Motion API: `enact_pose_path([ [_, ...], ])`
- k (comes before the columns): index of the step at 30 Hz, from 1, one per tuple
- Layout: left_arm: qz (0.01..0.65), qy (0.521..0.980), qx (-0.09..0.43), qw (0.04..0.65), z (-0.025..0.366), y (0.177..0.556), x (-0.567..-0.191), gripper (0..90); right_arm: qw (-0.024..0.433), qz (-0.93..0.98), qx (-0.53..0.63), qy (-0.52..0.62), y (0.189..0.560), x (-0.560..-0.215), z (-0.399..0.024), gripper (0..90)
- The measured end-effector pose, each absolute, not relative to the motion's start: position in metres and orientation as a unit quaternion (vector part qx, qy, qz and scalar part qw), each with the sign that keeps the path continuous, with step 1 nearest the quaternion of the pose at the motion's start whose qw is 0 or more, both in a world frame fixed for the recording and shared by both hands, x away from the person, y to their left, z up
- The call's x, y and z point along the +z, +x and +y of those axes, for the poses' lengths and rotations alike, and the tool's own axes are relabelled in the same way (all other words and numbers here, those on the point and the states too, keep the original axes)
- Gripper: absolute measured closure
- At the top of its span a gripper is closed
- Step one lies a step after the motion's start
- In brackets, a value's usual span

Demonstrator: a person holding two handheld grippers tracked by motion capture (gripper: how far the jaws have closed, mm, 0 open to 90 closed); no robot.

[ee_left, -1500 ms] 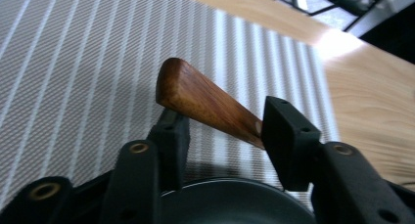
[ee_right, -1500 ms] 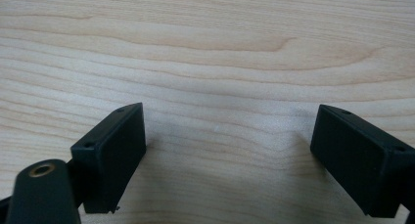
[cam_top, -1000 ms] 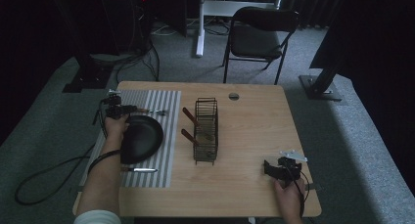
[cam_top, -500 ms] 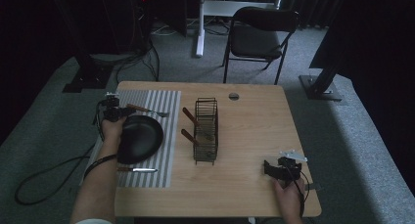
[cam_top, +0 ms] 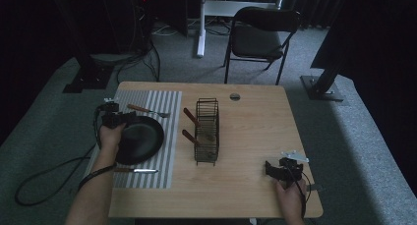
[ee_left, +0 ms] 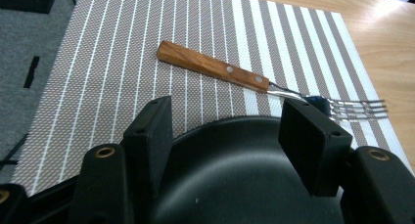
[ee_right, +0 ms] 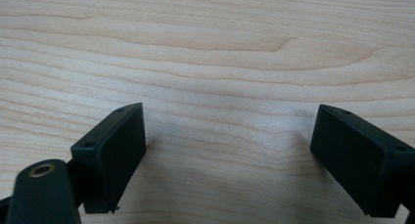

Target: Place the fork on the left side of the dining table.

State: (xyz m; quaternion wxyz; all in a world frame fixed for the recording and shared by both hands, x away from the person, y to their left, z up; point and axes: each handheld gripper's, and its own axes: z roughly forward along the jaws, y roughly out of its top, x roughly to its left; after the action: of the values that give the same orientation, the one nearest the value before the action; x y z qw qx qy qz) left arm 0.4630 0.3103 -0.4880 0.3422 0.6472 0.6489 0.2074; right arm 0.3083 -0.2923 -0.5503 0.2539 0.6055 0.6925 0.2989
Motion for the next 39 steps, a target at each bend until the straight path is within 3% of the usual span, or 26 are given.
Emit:
enact_pose_path([
  [36,0.613,0.672,0.207,0.361,0.316,0.376,-0.487,37.9,0.254,0.692,0.299,0.606,0.308,-0.550,-0.292,12.8],
  [39,0.609,0.675,0.207,0.363,0.316,0.369,-0.490,34.3,0.254,0.692,0.299,0.606,0.308,-0.550,-0.292,12.8],
])
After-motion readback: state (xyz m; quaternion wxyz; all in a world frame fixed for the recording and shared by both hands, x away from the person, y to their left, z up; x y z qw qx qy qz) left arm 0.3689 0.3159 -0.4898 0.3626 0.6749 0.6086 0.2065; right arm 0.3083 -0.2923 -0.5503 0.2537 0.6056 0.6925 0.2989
